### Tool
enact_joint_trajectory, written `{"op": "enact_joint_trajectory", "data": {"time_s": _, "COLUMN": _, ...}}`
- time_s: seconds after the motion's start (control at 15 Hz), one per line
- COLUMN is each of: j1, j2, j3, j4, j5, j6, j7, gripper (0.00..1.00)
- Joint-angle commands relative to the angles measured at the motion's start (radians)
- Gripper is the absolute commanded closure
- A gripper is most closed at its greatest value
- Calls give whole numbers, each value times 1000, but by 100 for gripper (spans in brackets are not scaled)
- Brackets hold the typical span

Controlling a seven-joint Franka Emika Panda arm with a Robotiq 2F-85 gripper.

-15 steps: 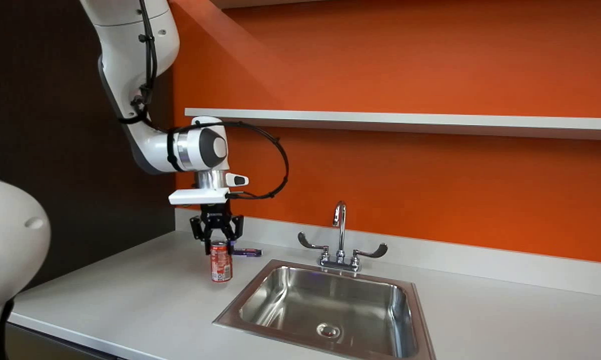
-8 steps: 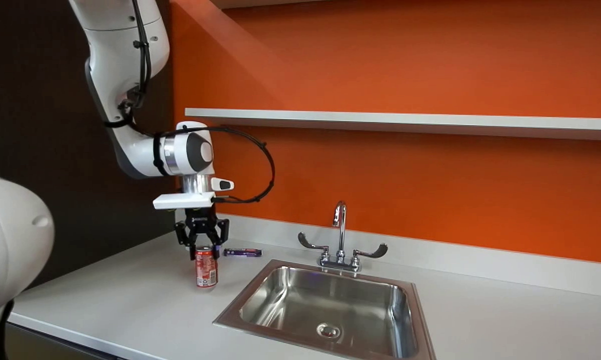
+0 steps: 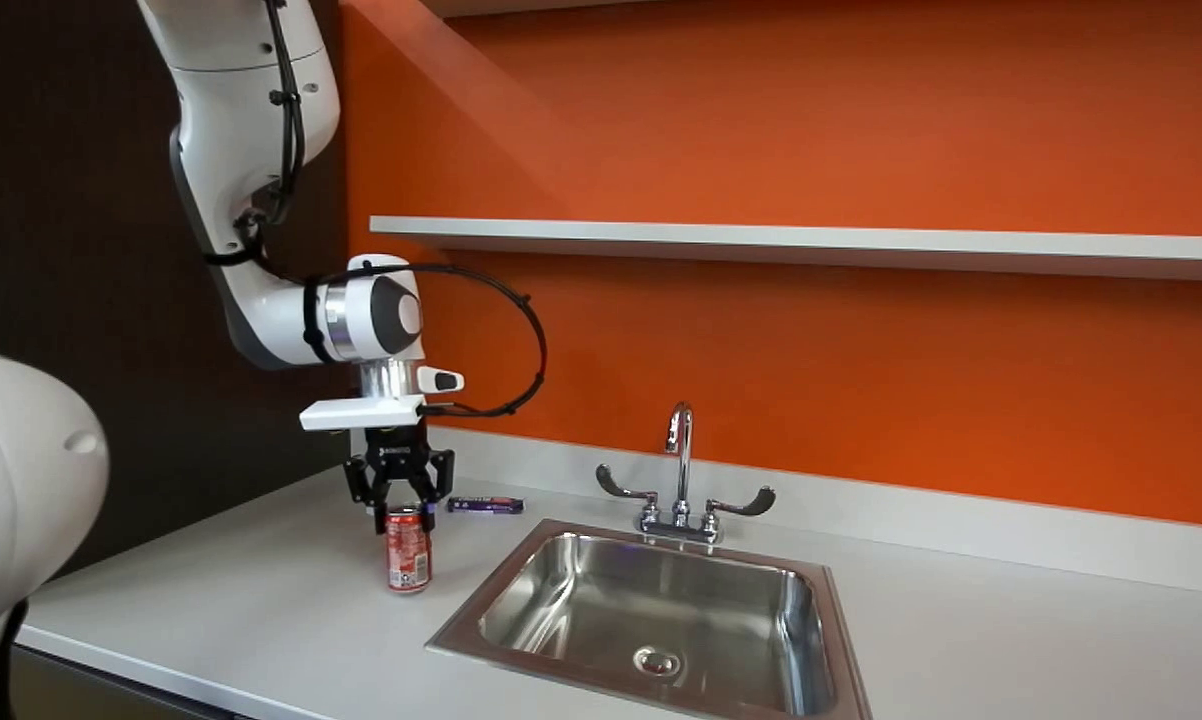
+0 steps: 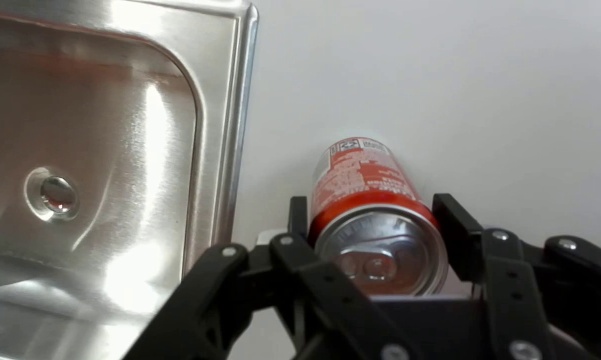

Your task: Remove the red can from the sink.

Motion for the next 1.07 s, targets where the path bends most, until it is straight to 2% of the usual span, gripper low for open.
{"op": "enact_joint_trajectory", "data": {"time_s": 0.0, "j1": 3, "j2": -12, "j3": 6, "j4": -12, "j5": -34, "j6": 6, "j7": 48, "gripper": 61}}
{"op": "enact_joint_trajectory", "data": {"time_s": 0.4, "j1": 4, "j2": -7, "j3": 6, "j4": -22, "j5": -38, "j6": 10, "j7": 62, "gripper": 61}}
{"op": "enact_joint_trajectory", "data": {"time_s": 0.47, "j1": 5, "j2": -7, "j3": 5, "j4": -22, "j5": -40, "j6": 10, "j7": 65, "gripper": 33}}
{"op": "enact_joint_trajectory", "data": {"time_s": 0.53, "j1": 5, "j2": -7, "j3": 5, "j4": -24, "j5": -41, "j6": 10, "j7": 67, "gripper": 10}}
{"op": "enact_joint_trajectory", "data": {"time_s": 0.67, "j1": 4, "j2": -8, "j3": 5, "j4": -26, "j5": -41, "j6": 10, "j7": 70, "gripper": 6}}
{"op": "enact_joint_trajectory", "data": {"time_s": 0.73, "j1": 3, "j2": -14, "j3": 6, "j4": -28, "j5": -38, "j6": 5, "j7": 70, "gripper": 0}}
{"op": "enact_joint_trajectory", "data": {"time_s": 1.0, "j1": 3, "j2": -66, "j3": 9, "j4": -33, "j5": -27, "j6": -23, "j7": 64, "gripper": 0}}
